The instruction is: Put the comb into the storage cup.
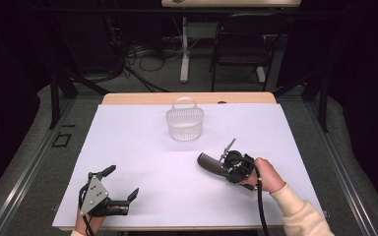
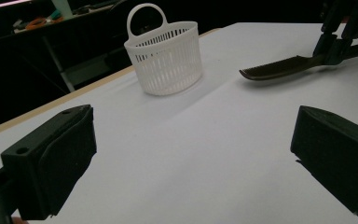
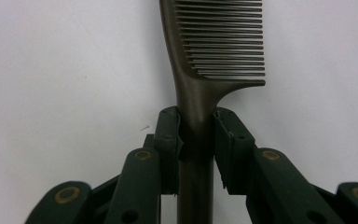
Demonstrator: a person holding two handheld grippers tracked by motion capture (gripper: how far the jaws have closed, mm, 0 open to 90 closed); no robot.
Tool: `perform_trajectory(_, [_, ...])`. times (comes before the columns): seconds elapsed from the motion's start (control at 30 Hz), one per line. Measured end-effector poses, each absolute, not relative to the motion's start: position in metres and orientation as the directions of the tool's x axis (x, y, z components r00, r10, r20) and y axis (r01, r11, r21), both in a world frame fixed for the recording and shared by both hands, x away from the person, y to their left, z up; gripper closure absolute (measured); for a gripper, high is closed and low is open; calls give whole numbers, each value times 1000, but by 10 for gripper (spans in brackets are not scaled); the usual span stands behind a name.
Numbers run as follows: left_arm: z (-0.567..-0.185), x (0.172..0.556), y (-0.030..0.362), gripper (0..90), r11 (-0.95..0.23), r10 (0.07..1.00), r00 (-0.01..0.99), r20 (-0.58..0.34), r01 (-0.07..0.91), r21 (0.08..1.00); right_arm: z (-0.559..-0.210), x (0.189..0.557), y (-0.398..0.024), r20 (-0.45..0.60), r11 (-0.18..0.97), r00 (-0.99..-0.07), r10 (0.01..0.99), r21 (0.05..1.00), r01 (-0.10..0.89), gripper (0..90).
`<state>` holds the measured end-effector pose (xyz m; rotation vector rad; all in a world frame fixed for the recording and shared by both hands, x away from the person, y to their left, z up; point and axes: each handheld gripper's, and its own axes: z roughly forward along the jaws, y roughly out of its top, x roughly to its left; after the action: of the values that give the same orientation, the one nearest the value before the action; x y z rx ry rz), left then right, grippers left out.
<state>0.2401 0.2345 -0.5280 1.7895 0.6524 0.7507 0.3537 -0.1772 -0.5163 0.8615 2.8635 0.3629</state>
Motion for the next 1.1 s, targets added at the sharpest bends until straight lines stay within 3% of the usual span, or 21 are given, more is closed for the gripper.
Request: perform_trajectory(1.1, [-528,240,234,1,-308,734,654,184,79,948,-499,348,-195,-21,767,-823,567,378,519,722])
